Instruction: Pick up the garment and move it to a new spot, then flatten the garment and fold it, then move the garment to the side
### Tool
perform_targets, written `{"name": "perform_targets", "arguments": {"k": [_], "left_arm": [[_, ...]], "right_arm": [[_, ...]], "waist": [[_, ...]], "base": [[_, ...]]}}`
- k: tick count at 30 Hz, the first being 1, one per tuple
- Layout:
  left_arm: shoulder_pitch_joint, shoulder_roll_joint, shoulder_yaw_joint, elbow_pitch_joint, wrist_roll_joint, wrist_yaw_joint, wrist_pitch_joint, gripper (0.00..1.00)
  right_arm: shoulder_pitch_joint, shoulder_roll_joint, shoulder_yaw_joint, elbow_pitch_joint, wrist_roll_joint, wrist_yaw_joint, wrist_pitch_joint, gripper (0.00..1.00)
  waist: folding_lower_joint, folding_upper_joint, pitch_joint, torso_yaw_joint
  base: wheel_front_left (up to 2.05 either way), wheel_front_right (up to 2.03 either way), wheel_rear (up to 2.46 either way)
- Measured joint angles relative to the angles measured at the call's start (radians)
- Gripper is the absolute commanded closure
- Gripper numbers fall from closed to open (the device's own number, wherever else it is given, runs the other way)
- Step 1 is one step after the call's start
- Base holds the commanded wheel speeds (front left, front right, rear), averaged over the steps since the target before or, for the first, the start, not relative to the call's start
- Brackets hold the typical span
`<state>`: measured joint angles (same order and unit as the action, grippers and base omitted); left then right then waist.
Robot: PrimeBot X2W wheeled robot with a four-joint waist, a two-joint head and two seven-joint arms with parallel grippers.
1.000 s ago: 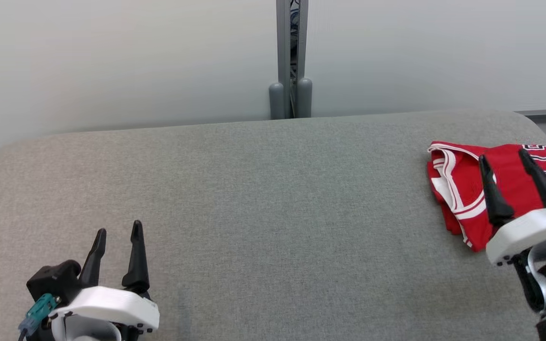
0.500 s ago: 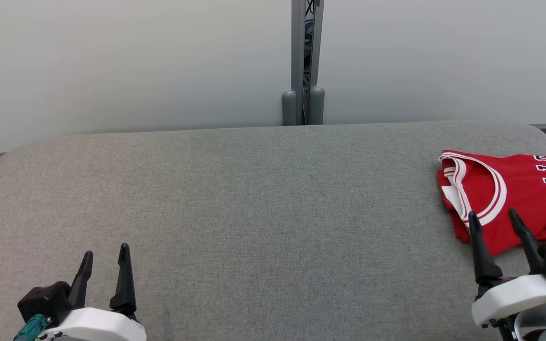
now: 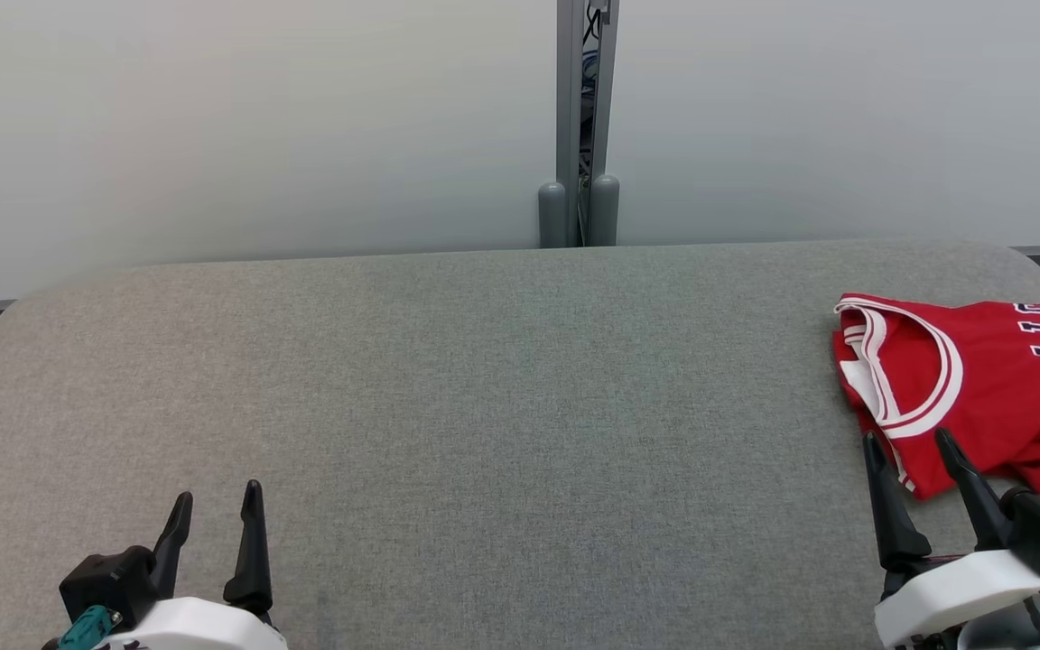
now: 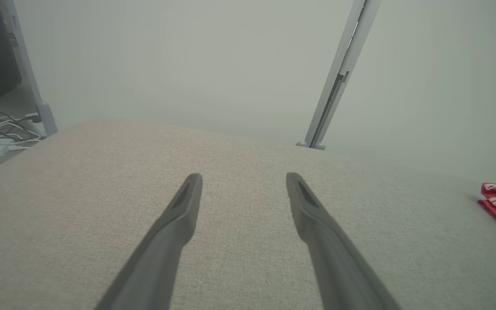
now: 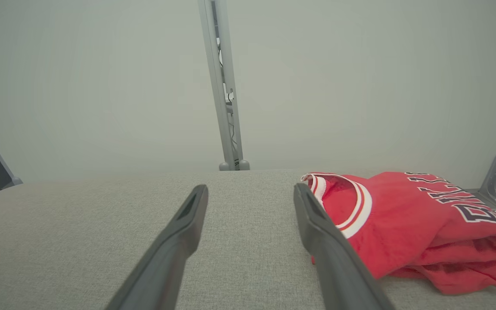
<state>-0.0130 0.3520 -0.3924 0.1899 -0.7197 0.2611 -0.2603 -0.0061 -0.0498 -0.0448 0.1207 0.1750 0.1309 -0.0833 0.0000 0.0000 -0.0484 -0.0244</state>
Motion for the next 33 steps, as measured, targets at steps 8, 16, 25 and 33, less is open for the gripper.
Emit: {"name": "perform_targets", "arguments": {"k": [8, 16, 25, 33], "left_arm": [[-0.006, 0.000, -0.013, 0.001, 0.011, 0.013, 0.005, 0.00], [-0.018, 0.003, -0.027, -0.004, 0.016, 0.014, 0.015, 0.00], [-0.022, 0.012, -0.037, -0.012, 0.026, 0.015, 0.020, 0.00], [0.000, 0.005, -0.050, 0.002, 0.041, 0.023, 0.024, 1.00]], "right_arm": [[0.000, 0.000, 0.001, 0.013, 0.005, 0.000, -0.006, 0.00], [0.000, 0.000, 0.002, 0.025, 0.013, 0.000, -0.009, 0.00], [-0.002, 0.000, -0.001, 0.026, 0.015, 0.000, -0.014, 0.00], [0.014, 0.007, -0.003, 0.050, 0.015, 0.000, -0.014, 1.00]], "waist": [[0.0000, 0.0000, -0.003, 0.003], [0.0000, 0.0000, -0.003, 0.007], [0.0000, 0.0000, -0.009, 0.008], [0.0000, 0.0000, -0.014, 0.008]], "base": [[0.00, 0.00, 0.00], [0.00, 0.00, 0.00], [0.00, 0.00, 0.00], [0.00, 0.00, 0.00]]}}
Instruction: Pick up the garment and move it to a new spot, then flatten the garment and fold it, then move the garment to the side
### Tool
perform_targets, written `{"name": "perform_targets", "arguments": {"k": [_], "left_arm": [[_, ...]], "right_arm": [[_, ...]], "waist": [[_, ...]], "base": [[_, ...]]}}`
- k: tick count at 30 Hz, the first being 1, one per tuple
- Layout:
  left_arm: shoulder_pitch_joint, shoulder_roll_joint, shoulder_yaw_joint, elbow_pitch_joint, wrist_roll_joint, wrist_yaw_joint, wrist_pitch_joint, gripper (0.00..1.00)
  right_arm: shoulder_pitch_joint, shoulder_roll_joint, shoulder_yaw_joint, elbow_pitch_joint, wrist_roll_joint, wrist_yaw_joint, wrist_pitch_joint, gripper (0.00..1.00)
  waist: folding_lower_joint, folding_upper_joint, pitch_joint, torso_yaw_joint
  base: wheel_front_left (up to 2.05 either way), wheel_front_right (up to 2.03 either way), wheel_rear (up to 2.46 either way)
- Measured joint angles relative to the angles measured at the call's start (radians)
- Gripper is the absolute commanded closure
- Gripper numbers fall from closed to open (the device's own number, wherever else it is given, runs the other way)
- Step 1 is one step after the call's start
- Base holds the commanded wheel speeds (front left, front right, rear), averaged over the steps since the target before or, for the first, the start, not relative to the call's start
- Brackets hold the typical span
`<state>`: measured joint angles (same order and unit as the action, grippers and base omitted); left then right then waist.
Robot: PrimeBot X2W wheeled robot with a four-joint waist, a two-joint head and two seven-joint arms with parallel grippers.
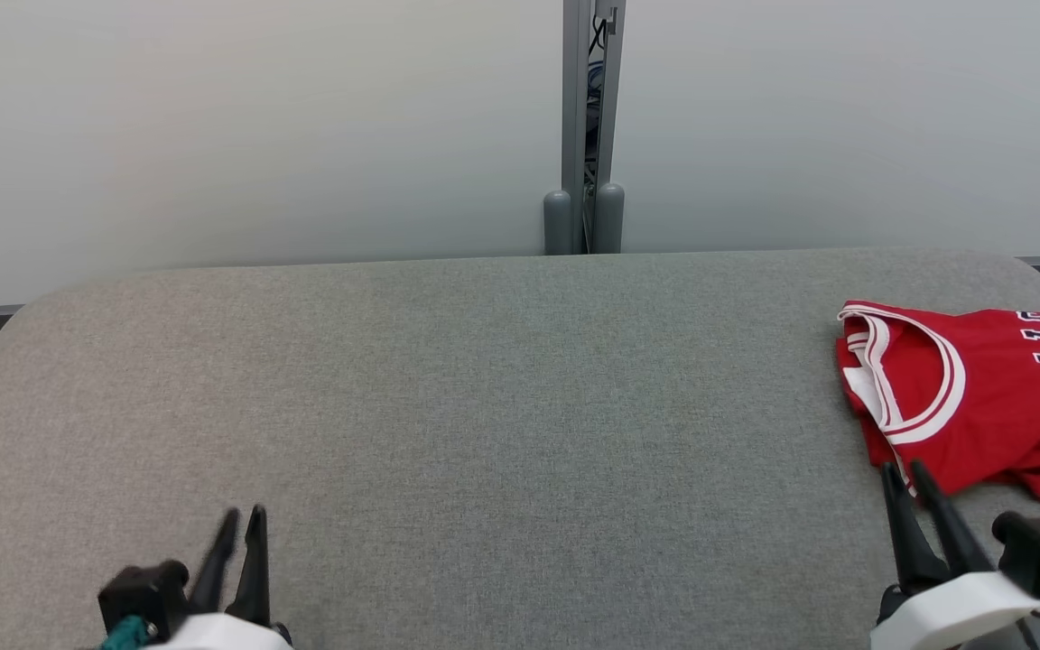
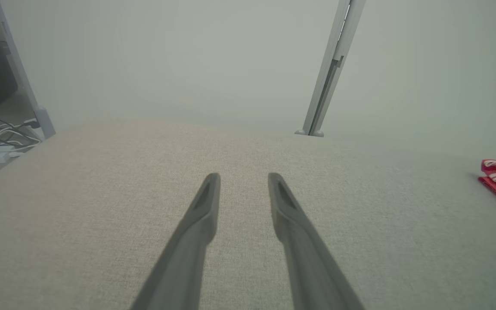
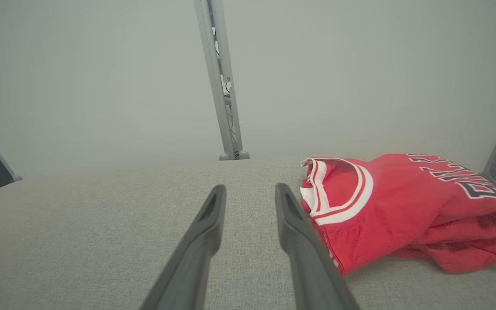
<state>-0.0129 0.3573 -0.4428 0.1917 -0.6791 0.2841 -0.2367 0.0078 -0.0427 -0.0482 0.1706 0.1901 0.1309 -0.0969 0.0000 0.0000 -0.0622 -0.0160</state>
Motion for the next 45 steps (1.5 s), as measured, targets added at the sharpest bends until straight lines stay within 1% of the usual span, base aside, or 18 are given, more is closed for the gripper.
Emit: {"name": "perform_targets", "arguments": {"k": [4, 24, 37, 45], "left_arm": [[0.036, -0.030, -0.011, 0.027, -0.008, -0.003, 0.005, 1.00], [-0.005, -0.095, 0.134, 0.061, -0.244, -0.108, 0.093, 1.00], [-0.035, -0.131, 0.215, 0.074, -0.371, -0.161, 0.141, 1.00], [-0.049, -0.150, 0.255, 0.081, -0.431, -0.188, 0.166, 1.00]], "right_arm": [[0.027, 0.012, 0.001, 0.037, 0.010, 0.000, 0.008, 1.00], [-0.022, 0.011, -0.008, 0.070, 0.367, 0.000, 0.052, 1.00], [-0.056, 0.009, -0.014, 0.090, 0.558, 0.000, 0.077, 1.00], [-0.073, 0.008, -0.017, 0.098, 0.651, 0.000, 0.088, 1.00]], "waist": [[0.0000, 0.0000, 0.001, 0.000], [0.0000, 0.0000, 0.012, 0.003], [0.0000, 0.0000, 0.019, 0.004], [0.0000, 0.0000, 0.023, 0.005]], "base": [[0.00, 0.00, 0.00], [0.00, 0.00, 0.00], [0.00, 0.00, 0.00], [0.00, 0.00, 0.00]]}}
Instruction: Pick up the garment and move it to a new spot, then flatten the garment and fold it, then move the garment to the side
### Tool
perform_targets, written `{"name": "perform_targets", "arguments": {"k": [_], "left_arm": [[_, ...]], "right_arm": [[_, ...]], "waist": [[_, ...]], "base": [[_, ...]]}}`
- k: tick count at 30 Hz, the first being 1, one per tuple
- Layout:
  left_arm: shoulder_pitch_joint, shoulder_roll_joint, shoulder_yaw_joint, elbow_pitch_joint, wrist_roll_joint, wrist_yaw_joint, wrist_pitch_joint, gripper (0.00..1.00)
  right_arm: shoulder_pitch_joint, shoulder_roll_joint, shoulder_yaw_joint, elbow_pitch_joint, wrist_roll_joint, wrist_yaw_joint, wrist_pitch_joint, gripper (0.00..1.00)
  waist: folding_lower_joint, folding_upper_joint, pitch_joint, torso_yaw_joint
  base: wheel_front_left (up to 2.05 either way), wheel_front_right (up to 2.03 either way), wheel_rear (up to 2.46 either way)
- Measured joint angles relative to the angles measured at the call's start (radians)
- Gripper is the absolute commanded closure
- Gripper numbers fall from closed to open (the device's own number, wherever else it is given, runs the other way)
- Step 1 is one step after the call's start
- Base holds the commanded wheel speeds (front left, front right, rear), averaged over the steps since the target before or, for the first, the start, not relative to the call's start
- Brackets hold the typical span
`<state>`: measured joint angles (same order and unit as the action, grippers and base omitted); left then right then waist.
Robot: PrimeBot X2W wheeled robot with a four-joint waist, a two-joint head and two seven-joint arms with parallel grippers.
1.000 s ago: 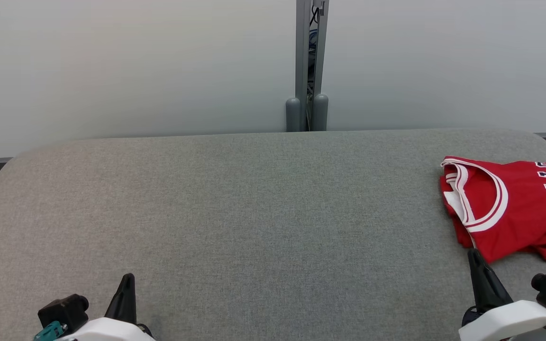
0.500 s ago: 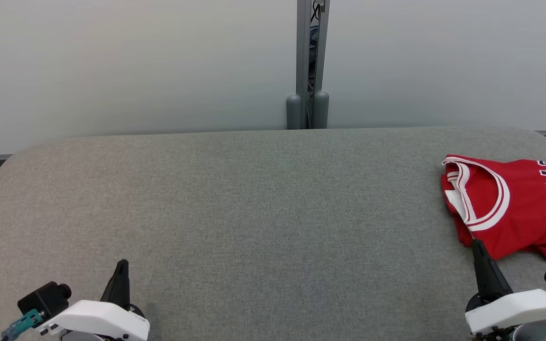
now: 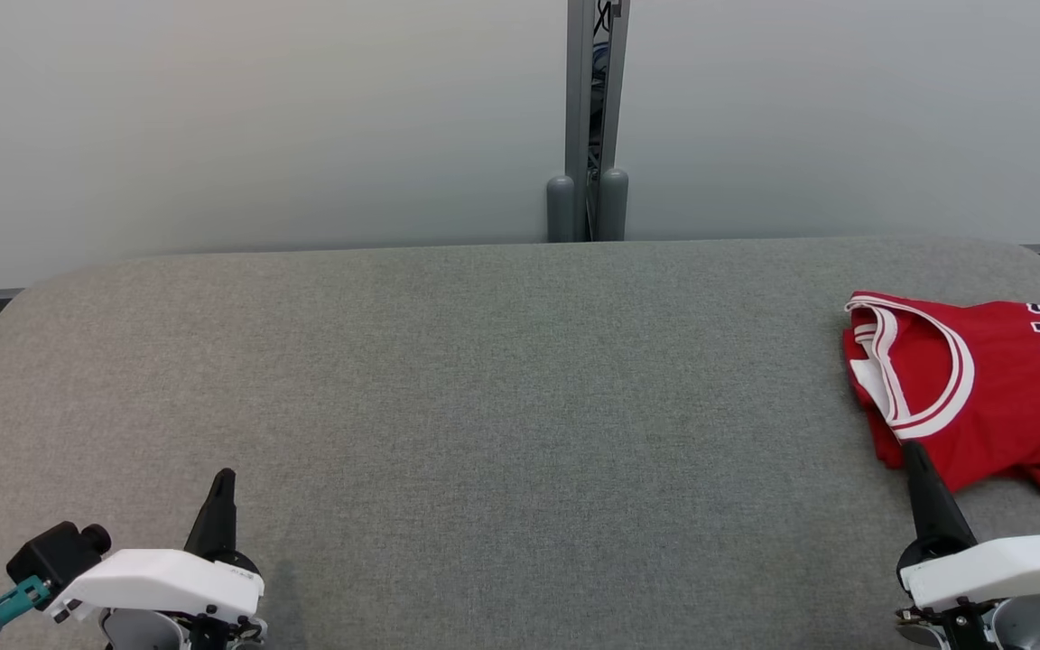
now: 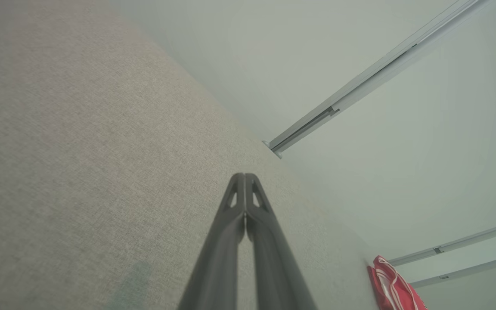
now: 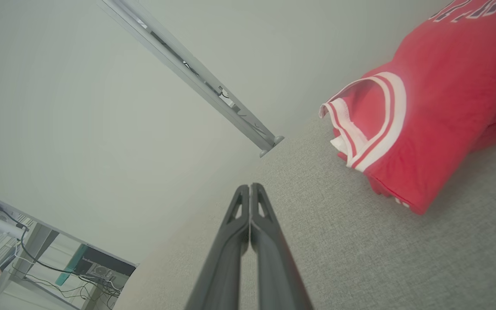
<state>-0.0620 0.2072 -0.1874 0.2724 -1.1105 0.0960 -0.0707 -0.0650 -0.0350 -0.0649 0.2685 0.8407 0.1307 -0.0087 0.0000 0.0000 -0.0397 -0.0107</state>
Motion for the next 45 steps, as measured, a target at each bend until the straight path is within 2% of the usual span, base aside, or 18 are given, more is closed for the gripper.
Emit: {"name": "perform_targets", "arguments": {"k": [24, 45], "left_arm": [[-0.046, -0.058, 0.125, 0.022, -0.183, -0.086, 0.072, 1.00], [-0.074, -0.098, 0.210, 0.037, -0.308, -0.141, 0.123, 1.00]], "right_arm": [[-0.050, -0.004, -0.011, 0.028, 0.285, 0.000, 0.040, 1.00], [-0.088, -0.007, -0.017, 0.047, 0.479, 0.000, 0.063, 1.00]], "waist": [[0.0000, 0.0000, 0.014, 0.003], [0.0000, 0.0000, 0.025, 0.006]], "base": [[0.00, 0.00, 0.00], [0.00, 0.00, 0.00]]}}
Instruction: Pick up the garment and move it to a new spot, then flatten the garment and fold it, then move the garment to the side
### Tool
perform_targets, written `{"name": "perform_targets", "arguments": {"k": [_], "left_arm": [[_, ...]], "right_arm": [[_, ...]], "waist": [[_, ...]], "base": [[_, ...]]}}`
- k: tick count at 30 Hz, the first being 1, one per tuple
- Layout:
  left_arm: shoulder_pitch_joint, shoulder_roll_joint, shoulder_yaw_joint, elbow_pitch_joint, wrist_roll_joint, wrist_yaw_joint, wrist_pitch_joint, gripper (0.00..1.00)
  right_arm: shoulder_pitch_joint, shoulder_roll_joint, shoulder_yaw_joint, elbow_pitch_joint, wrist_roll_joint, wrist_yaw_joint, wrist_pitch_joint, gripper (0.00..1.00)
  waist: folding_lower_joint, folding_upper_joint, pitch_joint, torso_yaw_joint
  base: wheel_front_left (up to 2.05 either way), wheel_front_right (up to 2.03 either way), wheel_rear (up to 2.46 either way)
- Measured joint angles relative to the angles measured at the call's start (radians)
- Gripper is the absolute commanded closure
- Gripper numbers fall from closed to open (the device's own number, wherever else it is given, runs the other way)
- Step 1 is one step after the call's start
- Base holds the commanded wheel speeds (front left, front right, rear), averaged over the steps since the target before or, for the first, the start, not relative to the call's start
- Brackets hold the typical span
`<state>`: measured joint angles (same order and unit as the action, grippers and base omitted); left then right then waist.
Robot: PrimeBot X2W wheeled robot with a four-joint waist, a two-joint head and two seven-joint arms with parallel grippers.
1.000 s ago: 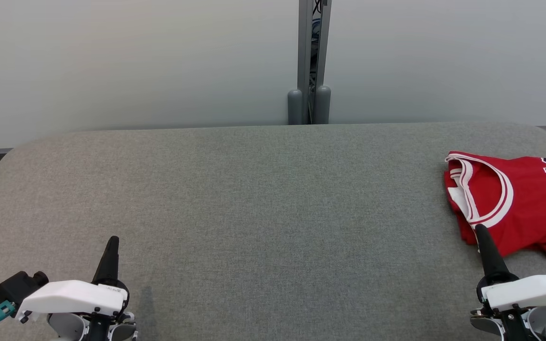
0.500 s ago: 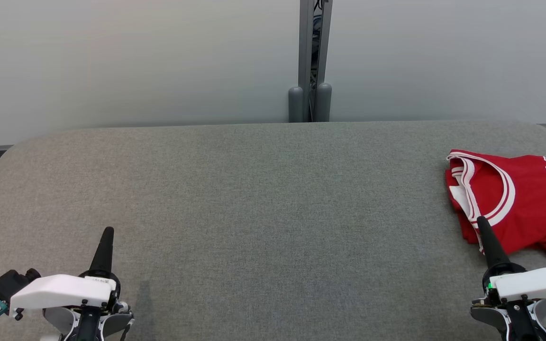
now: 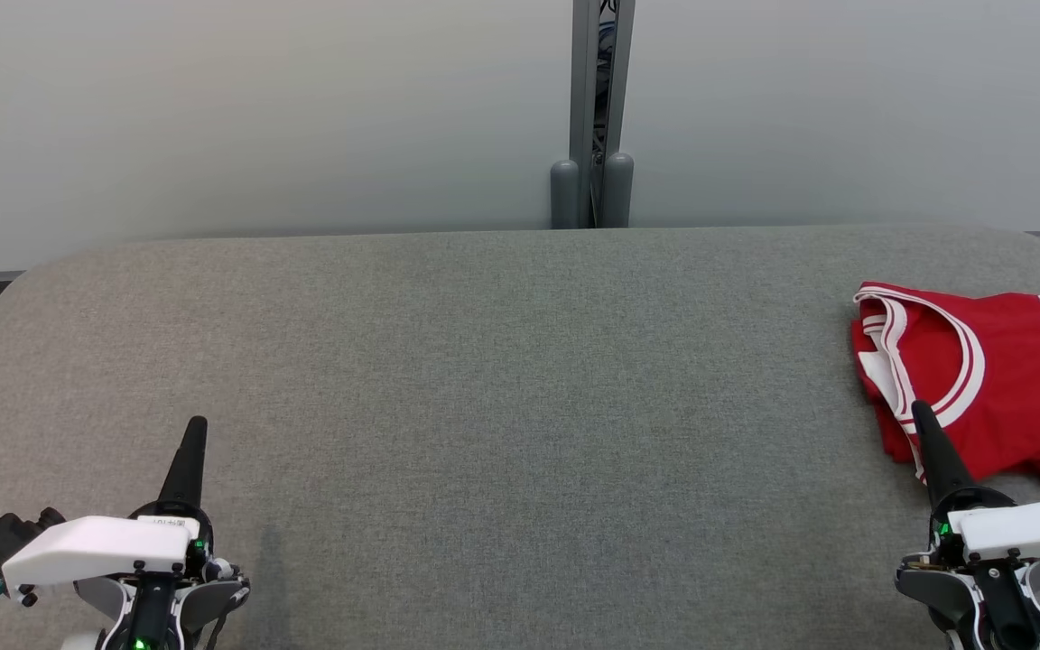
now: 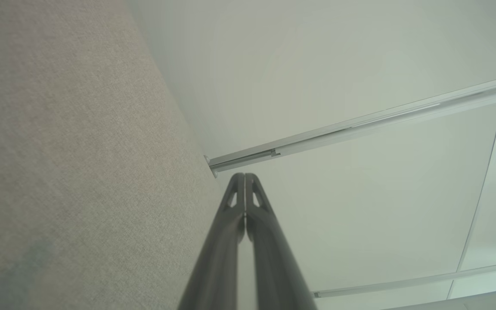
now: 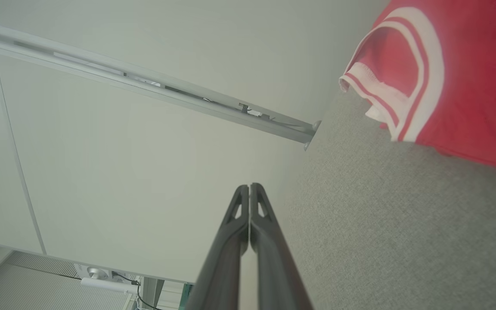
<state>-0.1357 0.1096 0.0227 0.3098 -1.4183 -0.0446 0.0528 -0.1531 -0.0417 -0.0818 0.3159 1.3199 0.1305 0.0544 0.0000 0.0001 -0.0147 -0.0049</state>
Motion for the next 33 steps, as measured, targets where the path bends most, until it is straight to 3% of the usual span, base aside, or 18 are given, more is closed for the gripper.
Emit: {"name": "perform_targets", "arguments": {"k": [33], "left_arm": [[-0.045, -0.050, 0.110, 0.018, -0.153, -0.075, 0.067, 1.00]], "right_arm": [[-0.043, -0.003, -0.008, 0.024, 0.245, 0.000, 0.035, 1.00]], "waist": [[0.0000, 0.0000, 0.018, 0.004]], "base": [[0.00, 0.00, 0.00]]}}
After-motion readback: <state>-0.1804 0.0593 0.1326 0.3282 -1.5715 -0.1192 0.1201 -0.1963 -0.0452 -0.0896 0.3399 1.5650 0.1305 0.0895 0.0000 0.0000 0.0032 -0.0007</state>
